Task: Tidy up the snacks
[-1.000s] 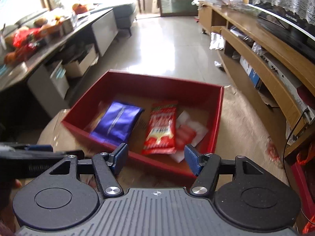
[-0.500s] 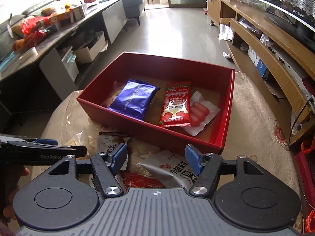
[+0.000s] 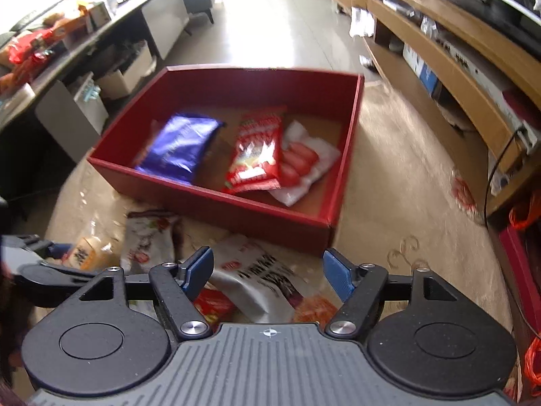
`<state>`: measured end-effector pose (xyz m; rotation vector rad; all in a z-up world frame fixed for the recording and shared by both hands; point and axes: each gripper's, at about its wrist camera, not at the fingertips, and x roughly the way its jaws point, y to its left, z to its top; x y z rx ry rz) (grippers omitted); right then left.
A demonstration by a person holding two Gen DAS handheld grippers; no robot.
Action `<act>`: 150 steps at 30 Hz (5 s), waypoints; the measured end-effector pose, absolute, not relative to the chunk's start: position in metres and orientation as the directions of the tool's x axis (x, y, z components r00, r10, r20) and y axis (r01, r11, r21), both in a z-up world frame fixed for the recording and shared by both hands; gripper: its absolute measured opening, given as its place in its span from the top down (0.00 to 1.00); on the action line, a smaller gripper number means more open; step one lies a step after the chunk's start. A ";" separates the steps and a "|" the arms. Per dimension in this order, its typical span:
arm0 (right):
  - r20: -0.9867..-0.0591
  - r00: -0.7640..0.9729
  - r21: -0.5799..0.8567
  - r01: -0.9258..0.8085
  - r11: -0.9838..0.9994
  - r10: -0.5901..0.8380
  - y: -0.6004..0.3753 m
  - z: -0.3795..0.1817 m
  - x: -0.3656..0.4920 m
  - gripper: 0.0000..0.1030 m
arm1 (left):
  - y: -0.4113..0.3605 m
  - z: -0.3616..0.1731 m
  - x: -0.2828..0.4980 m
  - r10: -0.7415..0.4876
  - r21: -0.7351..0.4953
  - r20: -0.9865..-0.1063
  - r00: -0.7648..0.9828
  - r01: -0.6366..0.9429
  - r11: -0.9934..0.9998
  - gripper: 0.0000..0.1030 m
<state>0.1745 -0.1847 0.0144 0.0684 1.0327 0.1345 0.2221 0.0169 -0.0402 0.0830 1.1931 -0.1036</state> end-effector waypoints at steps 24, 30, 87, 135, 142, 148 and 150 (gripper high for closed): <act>-0.888 0.392 0.212 -0.111 0.971 0.239 -0.176 -0.006 0.128 0.22 | 0.023 -0.037 0.197 -0.108 -0.075 -0.943 0.315 0.113 0.991 0.45; -0.910 0.355 0.164 -0.164 0.973 0.213 -0.156 -0.024 0.142 0.18 | 0.017 -0.043 0.205 -0.087 -0.051 -0.944 0.318 0.118 0.992 0.38; -0.898 0.424 0.043 -0.185 0.982 0.120 -0.171 -0.008 0.101 0.50 | 0.018 -0.031 0.170 -0.056 -0.023 -0.931 0.360 0.096 0.995 0.50; -0.739 0.667 0.023 -0.109 0.994 0.090 -0.170 0.062 0.119 0.50 | -0.041 0.053 0.197 -0.121 -0.063 -0.812 0.571 0.120 0.991 0.50; -0.720 0.689 0.019 -0.094 0.995 0.079 -0.170 0.068 0.126 0.50 | -0.047 0.060 0.205 -0.116 -0.053 -0.795 0.595 0.122 0.991 0.49; -0.707 0.704 0.028 -0.073 0.997 0.072 -0.172 0.072 0.133 0.50 | -0.049 0.066 0.214 -0.107 -0.048 -0.780 0.616 0.112 0.993 0.50; -0.703 0.708 0.030 -0.068 0.997 0.069 -0.173 0.074 0.136 0.50 | -0.051 0.068 0.216 -0.099 -0.036 -0.773 0.626 0.113 0.993 0.50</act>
